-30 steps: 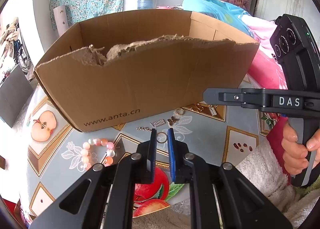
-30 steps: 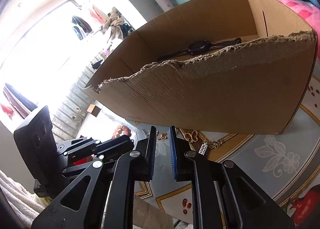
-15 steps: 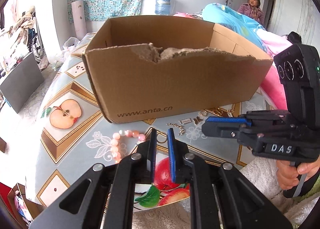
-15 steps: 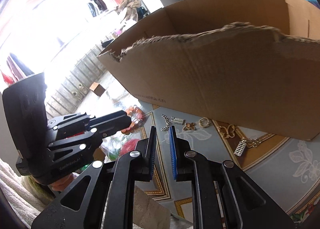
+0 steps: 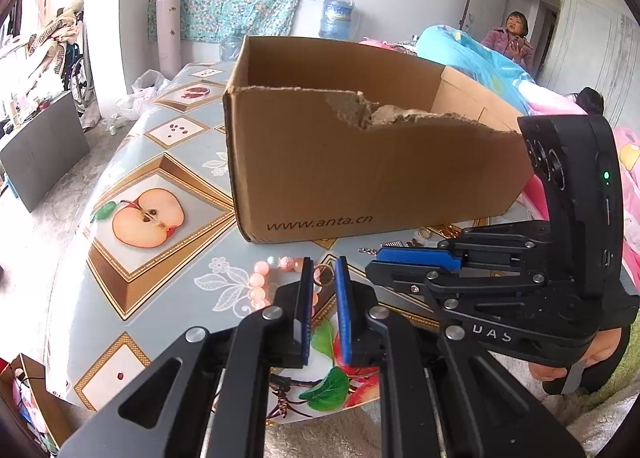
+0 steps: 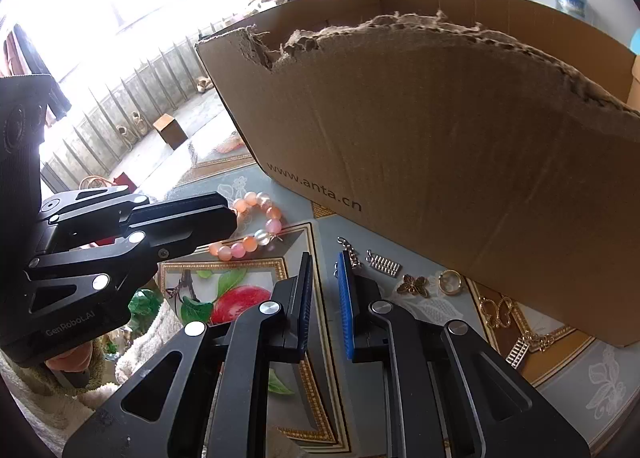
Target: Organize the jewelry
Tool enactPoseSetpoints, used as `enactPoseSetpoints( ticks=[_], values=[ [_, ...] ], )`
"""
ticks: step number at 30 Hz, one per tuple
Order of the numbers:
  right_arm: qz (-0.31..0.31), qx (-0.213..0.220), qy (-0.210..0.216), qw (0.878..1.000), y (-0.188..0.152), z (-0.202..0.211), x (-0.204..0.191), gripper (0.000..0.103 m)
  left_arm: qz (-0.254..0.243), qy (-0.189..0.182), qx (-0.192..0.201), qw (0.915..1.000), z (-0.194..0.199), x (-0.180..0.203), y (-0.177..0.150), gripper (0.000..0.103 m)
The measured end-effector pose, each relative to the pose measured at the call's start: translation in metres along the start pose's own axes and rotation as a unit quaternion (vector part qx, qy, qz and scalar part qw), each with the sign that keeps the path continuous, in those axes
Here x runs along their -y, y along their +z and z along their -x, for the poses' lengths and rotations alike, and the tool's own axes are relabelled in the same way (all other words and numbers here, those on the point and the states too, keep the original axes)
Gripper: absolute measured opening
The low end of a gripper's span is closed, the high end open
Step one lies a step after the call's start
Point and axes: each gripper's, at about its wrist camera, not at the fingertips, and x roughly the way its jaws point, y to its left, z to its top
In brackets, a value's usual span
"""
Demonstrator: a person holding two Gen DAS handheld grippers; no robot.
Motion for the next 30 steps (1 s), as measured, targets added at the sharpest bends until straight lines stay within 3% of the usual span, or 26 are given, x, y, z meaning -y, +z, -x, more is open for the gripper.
enactPoseSetpoints(
  ticks=[4, 10, 15, 22, 30],
  values=[
    [0.007, -0.003, 0.015, 1.0, -0.003, 0.001, -0.004, 0.013, 0.005, -0.003, 0.004, 1.0, 0.001, -0.003, -0.001, 0.01],
    [0.007, 0.011, -0.013, 1.0, 0.003, 0.004, 0.0, 0.013, 0.009, -0.006, 0.007, 0.9999, 0.003, -0.009, -0.003, 0.01],
    [0.017, -0.003, -0.015, 1.0, 0.008, -0.008, 0.001, 0.013, 0.012, -0.007, 0.008, 0.9999, 0.004, -0.01, -0.005, 0.01],
    [-0.001, -0.017, 0.03, 0.999, 0.004, -0.015, -0.003, 0.013, 0.016, -0.008, 0.009, 0.9998, 0.006, -0.011, -0.005, 0.01],
    [-0.015, -0.012, 0.037, 0.999, -0.008, -0.004, -0.004, 0.014, 0.015, -0.013, 0.012, 0.9997, 0.006, -0.009, -0.004, 0.01]
  ],
)
